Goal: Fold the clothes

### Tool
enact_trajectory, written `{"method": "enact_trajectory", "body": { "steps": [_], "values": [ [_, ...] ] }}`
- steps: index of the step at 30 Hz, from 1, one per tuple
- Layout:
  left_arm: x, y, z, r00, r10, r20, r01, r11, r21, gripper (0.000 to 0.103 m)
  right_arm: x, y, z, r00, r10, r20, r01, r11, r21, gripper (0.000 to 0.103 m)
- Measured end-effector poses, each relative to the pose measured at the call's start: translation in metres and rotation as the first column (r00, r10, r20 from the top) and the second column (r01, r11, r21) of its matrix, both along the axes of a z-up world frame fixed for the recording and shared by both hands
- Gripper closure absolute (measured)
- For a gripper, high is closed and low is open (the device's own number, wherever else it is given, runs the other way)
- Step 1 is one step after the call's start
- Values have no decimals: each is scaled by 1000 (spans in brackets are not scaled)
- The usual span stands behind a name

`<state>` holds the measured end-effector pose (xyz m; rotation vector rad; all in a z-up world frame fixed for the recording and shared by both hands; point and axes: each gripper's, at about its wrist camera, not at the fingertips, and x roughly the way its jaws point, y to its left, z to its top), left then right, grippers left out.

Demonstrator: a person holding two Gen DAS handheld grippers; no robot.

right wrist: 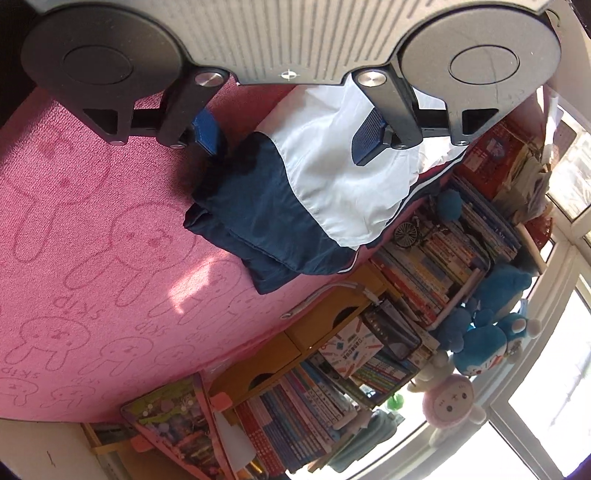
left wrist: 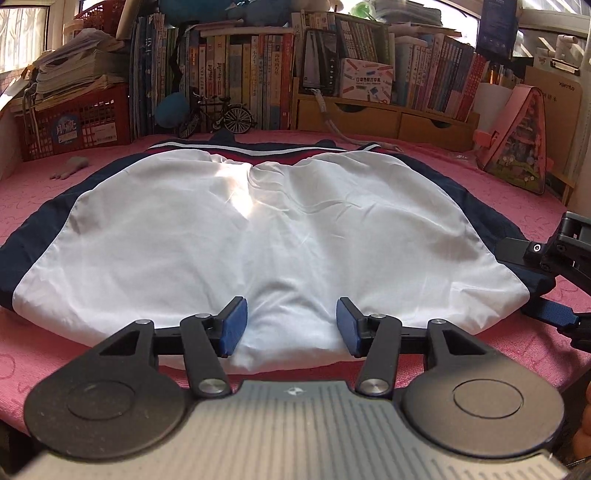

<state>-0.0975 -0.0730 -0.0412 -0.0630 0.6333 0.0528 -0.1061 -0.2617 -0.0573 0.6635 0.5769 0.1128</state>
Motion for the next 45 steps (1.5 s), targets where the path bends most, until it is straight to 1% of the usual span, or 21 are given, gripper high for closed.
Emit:
{"method": "enact_trajectory", "body": {
  "steps": [4,9,10,14,17,19,20,21,22,23,25,28,31,32,33,35,36,38,40,43,45],
  "values": [
    [0,2,0,1000,0,-1,0,1000,-11,52,16,0,-1,999,-42,24,42,999,6,27],
    [1,12,3,1000,7,-12,-9,996,-92,50,49,5,-3,999,-25,42,25,1000,13,25],
    [1,12,3,1000,5,-13,-6,995,-97,50,52,4,-3,999,-28,38,27,999,18,29],
    [0,10,3,1000,-1,-8,1,996,-85,50,59,0,-1,999,-49,15,48,999,8,60],
    [1,22,5,1000,-9,-5,7,984,-180,47,57,18,23,994,15,106,0,989,-145,71],
    [1,49,8,1000,-9,-11,4,939,-344,47,53,40,44,978,91,189,-37,961,-276,72],
    [0,73,8,1000,7,-16,-14,879,-476,47,51,52,54,965,133,226,-51,941,-335,73],
    [-2,99,8,999,26,-25,-36,791,-610,47,50,66,63,949,176,261,-66,921,-383,73],
    [-5,126,9,999,44,-11,-39,704,-709,47,49,79,69,932,221,288,-83,902,-423,73],
    [-10,152,13,998,65,19,-27,642,-767,44,47,93,74,912,269,311,-104,883,-458,73],
    [-25,193,26,985,143,101,-5,600,-800,41,44,127,80,859,388,335,-170,832,-527,73],
    [-50,234,46,952,218,213,41,603,-797,31,38,185,77,773,542,330,-249,737,-628,74],
    [-62,249,44,945,238,226,57,559,-828,25,29,245,63,696,664,275,-306,620,-722,72],
    [-64,251,42,946,242,218,54,545,-837,25,25,258,57,679,689,254,-317,587,-745,66],
    [-62,249,38,951,235,199,41,544,-838,25,21,265,53,667,707,236,-329,564,-757,61],
    [-58,244,27,964,217,154,10,550,-835,25,11,266,48,648,731,212,-357,538,-763,36],
    [-54,240,22,971,200,133,3,544,-839,25,5,265,45,643,738,204,-364,529,-767,33],
    [-44,230,11,984,151,98,6,517,-856,25,-7,254,42,659,726,196,-327,511,-795,31],
    [-32,218,5,991,108,74,10,505,-863,25,-18,241,37,689,699,189,-270,490,-829,29],
    [-7,200,4,998,48,52,20,510,-860,22,-24,218,29,751,640,163,-244,498,-832,24],
    [13,188,8,999,13,42,29,524,-851,18,-28,203,21,795,591,135,-249,521,-816,24]
  ]
}}
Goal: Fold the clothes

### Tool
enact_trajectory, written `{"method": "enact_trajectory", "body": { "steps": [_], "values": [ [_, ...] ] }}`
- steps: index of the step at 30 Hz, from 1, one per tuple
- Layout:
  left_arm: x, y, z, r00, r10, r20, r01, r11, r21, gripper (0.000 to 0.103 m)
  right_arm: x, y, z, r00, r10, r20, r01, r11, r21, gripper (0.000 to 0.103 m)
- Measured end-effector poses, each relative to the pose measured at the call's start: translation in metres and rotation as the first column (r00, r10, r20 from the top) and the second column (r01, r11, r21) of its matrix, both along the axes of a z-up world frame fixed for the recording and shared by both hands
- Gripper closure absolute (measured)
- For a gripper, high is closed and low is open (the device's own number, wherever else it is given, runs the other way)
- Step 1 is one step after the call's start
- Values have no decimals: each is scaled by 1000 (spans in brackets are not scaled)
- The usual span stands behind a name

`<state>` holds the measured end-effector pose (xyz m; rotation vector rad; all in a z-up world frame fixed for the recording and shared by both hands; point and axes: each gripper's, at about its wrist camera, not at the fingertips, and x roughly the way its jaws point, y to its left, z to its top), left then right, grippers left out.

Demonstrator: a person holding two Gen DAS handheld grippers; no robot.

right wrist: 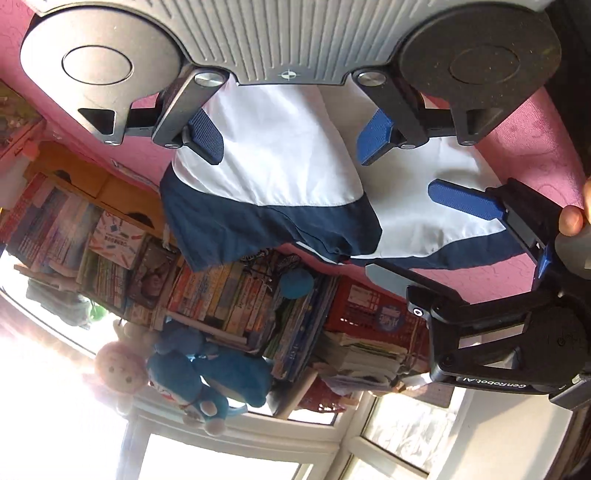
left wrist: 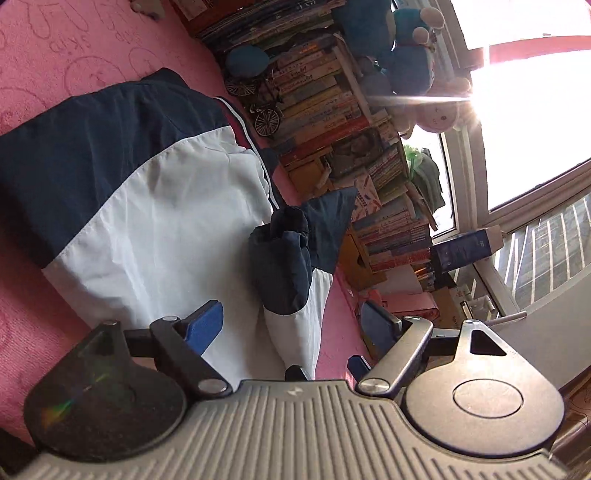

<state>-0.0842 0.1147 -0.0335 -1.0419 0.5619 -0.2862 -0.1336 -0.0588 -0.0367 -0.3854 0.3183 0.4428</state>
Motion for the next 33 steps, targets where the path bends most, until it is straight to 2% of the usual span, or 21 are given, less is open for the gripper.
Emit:
{"method": "enact_trajectory", "body": {
  "steps": [3,5,7,8,9,11,12,15,18,19,22,23,26,28,33],
  "values": [
    [28,-19,6,1000,-16,-5,16,998,60,16,0,-12,-8,995,-78,-59,81,996,44,24],
    [44,-29,4,1000,15,-22,-13,996,89,16,0,-18,-13,987,-122,-102,131,988,85,24],
    [54,-37,1,998,46,-40,-41,992,116,22,-1,-23,-16,977,-152,-151,175,972,154,24],
    [58,-41,1,996,68,-54,-60,987,146,43,1,-24,-18,969,-169,-183,204,959,196,24],
    [60,-44,2,994,92,-64,-79,981,179,78,2,-26,-20,959,-187,-212,236,944,232,25],
    [59,-43,6,993,109,-49,-97,975,201,94,3,-32,-23,944,-213,-251,284,913,293,24],
    [53,-41,12,993,121,-11,-116,969,217,97,4,-35,-25,939,-216,-269,299,898,323,24],
    [31,-31,36,977,172,125,-201,940,277,98,7,-38,-28,934,-212,-288,309,884,351,24],
    [5,-15,54,941,259,218,-321,885,336,98,5,-30,-27,949,-205,-239,277,904,326,24],
    [-4,-11,55,925,300,235,-369,857,360,98,3,-26,-25,957,-195,-215,257,914,314,24],
    [-28,3,50,885,406,228,-465,775,428,98,-5,-9,-23,977,-166,-136,197,947,255,24],
    [-34,8,45,876,435,208,-481,758,441,98,-8,-3,-23,982,-156,-110,178,957,231,24],
    [-49,24,25,869,480,124,-479,748,460,96,-13,10,-24,989,-130,-69,140,975,172,24],
    [-56,28,15,867,488,99,-471,740,481,96,-14,17,-27,991,-119,-62,127,981,145,24],
    [-64,22,18,875,461,145,-454,681,575,89,-12,24,-27,992,-115,-43,119,985,121,24]
  ]
}}
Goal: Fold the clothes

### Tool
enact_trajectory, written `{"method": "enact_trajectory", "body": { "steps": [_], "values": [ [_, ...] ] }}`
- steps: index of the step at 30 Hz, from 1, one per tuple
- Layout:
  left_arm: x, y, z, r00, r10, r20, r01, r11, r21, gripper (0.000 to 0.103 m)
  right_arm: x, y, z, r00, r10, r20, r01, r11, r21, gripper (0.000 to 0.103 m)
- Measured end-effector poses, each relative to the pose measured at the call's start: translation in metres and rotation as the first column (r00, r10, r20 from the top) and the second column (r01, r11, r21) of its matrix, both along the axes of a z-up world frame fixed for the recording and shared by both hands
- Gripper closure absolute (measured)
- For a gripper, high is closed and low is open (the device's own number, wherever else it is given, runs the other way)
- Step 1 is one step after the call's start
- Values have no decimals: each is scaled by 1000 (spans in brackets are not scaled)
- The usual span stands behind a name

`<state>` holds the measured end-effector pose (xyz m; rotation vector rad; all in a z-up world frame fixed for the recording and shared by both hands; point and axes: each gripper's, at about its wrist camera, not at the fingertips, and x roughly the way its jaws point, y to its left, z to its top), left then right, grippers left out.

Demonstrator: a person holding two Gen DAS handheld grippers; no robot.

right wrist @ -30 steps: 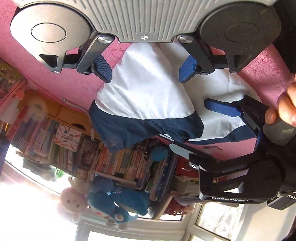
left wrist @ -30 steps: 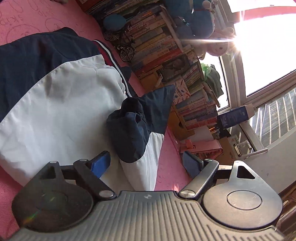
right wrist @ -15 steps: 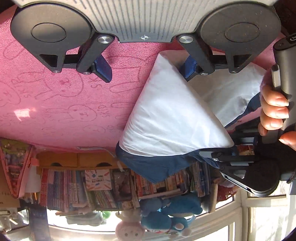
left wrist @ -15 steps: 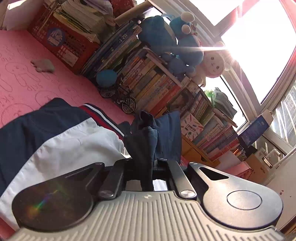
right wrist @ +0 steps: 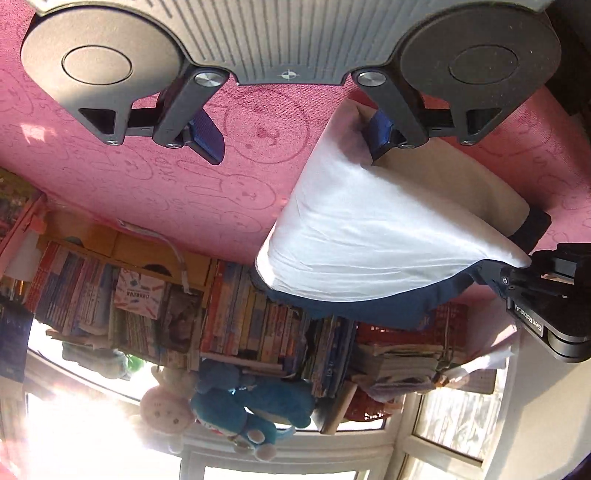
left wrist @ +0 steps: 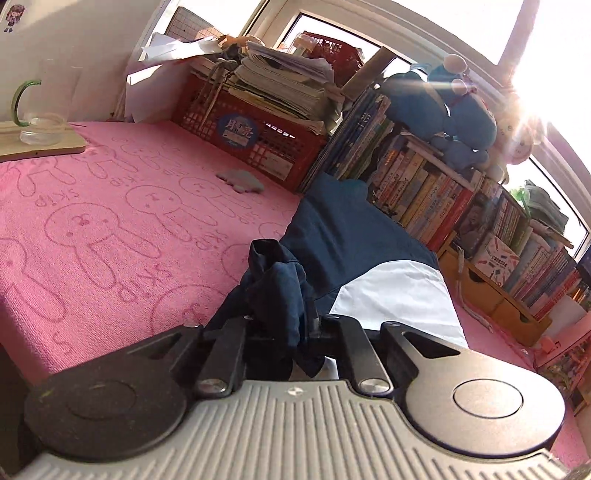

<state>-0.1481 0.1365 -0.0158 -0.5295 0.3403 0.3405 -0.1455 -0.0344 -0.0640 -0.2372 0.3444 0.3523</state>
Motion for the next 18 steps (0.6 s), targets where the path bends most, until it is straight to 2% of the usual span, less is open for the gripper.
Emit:
{"method": "enact_trajectory", "body": {
  "steps": [7,10,14,16,18],
  "values": [
    [-12,8,-5,999,37,-29,-35,997,64,84,5,-4,-3,1000,13,-24,-13,1000,11,26],
    [-17,0,-7,997,59,-57,-49,984,169,80,4,-6,-5,1000,14,-27,-13,1000,7,26],
    [-21,-5,-7,990,70,-125,-20,930,367,75,1,-2,-6,1000,13,-7,-13,1000,-12,26],
    [-23,-5,-4,988,57,-144,13,896,444,74,0,0,-6,1000,17,6,-16,1000,-26,26],
    [-23,-5,4,988,79,-135,-3,872,490,75,-1,2,-7,1000,20,12,-20,999,-35,26]
  ]
}}
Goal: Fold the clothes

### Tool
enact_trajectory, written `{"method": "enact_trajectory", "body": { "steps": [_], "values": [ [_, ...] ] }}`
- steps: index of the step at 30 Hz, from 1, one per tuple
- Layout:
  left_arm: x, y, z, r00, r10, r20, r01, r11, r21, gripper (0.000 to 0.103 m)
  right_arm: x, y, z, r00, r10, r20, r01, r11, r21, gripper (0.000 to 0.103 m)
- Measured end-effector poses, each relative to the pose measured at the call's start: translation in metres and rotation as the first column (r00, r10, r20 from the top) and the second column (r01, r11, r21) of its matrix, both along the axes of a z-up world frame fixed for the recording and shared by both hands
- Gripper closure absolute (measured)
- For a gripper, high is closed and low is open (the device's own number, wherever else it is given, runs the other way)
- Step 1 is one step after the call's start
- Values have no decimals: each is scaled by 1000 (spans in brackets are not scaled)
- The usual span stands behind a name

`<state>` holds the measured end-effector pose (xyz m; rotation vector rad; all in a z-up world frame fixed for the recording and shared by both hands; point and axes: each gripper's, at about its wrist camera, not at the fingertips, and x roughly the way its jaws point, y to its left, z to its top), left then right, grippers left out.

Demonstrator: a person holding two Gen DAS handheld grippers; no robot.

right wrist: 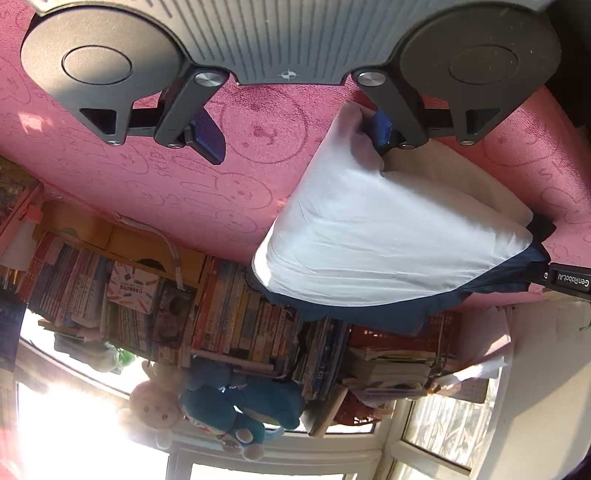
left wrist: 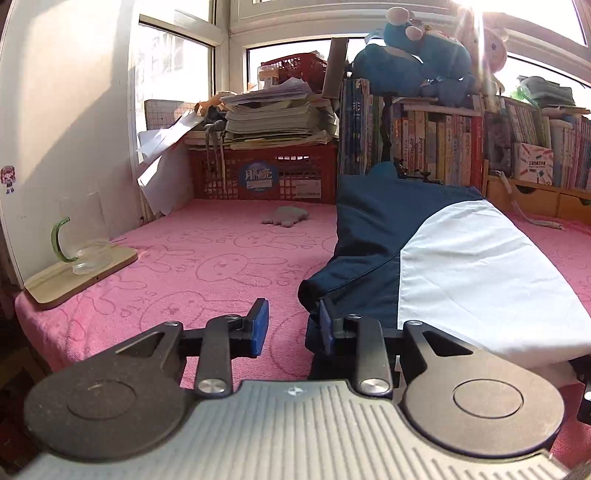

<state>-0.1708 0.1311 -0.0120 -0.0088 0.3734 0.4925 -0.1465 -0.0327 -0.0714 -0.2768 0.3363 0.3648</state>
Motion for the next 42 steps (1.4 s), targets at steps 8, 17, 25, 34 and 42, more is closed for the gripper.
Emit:
{"method": "enact_trajectory", "body": {
  "steps": [8,17,25,34,42],
  "values": [
    [-5,25,28,995,86,50,-84,995,-50,77,0,3,-1,1000,15,-3,-15,1000,1,27],
    [59,-34,36,966,-234,110,240,970,-38,74,-9,20,-1,996,93,5,-93,994,-64,66],
    [55,-9,-21,993,-114,-22,110,987,-118,74,-13,18,-3,998,49,32,-47,996,-76,66],
    [29,21,-32,995,-85,-60,71,975,-208,52,-8,7,6,991,130,-38,-131,991,-20,64],
    [-3,43,-11,994,-100,-44,85,960,-268,45,17,-69,40,836,449,-315,-357,882,309,40]
  ]
}}
